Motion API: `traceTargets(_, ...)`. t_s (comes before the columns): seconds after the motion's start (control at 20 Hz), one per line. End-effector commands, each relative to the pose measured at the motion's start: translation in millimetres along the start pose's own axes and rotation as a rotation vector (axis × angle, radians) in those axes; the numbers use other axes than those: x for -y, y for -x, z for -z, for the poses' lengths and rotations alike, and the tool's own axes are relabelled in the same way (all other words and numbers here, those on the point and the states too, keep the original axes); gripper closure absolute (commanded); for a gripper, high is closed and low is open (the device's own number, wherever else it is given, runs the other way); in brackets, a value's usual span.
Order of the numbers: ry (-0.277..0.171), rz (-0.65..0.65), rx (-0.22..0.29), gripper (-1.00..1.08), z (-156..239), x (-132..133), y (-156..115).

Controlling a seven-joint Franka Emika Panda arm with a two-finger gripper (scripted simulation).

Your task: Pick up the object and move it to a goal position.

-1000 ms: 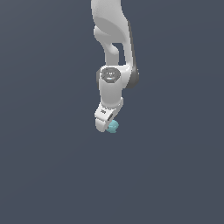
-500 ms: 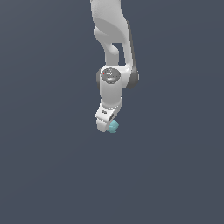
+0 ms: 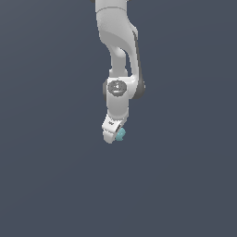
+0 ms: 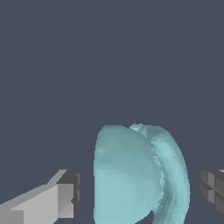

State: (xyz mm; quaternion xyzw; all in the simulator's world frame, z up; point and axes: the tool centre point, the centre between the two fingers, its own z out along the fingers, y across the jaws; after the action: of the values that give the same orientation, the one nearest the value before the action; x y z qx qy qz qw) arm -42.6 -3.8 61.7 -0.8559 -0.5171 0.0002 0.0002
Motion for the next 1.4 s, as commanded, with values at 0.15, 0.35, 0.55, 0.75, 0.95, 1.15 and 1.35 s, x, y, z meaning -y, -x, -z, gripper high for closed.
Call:
traceTargets(0.15, 0.0, 0.001, 0.0, -0.92, -16, -1, 0)
traceTargets(0.35, 0.0, 0.001, 0.0, 1.08, -17, -1, 0)
traceTargets(0.55, 0.0, 0.001, 0.0, 1.08, -17, -1, 0)
traceTargets(0.75, 0.0, 0.001, 0.0, 1.08, -17, -1, 0)
traceTargets(0.95, 0.002, 0.001, 0.0, 1.08, -16, -3, 0)
traceTargets(1.15, 0.002, 0.001, 0.0, 1.08, -14, -12, 2)
traceTargets(1.35, 0.002, 0.001, 0.0, 1.08, -12, -27, 4)
